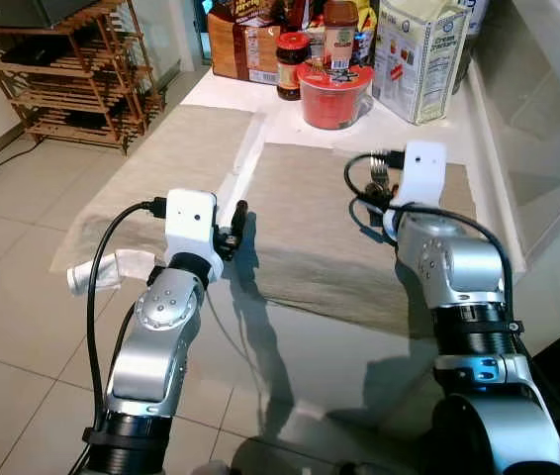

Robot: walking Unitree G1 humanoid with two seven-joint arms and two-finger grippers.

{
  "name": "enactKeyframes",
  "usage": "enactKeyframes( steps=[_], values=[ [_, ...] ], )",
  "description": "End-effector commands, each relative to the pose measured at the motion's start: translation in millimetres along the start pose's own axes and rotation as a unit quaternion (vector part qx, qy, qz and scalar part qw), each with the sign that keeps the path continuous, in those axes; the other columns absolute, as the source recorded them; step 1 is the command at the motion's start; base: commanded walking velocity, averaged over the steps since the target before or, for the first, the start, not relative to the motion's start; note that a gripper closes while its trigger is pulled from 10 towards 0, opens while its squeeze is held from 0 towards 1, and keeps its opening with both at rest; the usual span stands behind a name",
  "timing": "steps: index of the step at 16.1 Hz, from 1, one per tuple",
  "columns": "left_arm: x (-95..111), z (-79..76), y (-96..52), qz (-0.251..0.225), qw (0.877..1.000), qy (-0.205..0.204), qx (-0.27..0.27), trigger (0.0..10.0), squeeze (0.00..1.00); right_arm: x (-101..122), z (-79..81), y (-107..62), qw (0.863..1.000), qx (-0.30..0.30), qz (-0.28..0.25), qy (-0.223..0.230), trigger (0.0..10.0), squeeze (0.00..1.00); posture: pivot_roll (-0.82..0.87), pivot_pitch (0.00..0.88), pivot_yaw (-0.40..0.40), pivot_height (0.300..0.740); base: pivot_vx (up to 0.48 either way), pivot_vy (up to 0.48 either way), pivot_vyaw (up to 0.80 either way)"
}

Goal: Setting the table

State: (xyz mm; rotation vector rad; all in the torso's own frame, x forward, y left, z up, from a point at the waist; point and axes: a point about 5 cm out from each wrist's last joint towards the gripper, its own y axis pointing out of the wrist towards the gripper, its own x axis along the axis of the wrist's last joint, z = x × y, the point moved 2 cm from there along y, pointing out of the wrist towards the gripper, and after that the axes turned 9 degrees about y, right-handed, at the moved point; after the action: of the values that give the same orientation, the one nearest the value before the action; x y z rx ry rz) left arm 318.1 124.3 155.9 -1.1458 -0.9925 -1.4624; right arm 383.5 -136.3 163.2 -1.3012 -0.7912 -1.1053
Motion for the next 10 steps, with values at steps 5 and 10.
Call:
enactKeyframes(
  steps=[5, 10],
  values=[
    [6.5, 1.3, 2.4, -0.009, 1.000, 0.005, 0.002, 10.0, 0.00, -30.1, -4.0, 9.1, 0.998, -0.002, -0.006, -0.061, 10.0, 0.00, 0.03, 0.055, 0.046, 0.740, 0.000, 0.000, 0.00],
    [6.4, 1.6, 2.2, -0.008, 1.000, 0.005, 0.002, 10.0, 0.00, -46.2, -7.9, 14.0, 0.999, -0.007, 0.007, -0.051, 0.9, 0.00, 0.04, 0.061, 0.047, 0.740, 0.000, 0.000, 0.00]
  ],
)
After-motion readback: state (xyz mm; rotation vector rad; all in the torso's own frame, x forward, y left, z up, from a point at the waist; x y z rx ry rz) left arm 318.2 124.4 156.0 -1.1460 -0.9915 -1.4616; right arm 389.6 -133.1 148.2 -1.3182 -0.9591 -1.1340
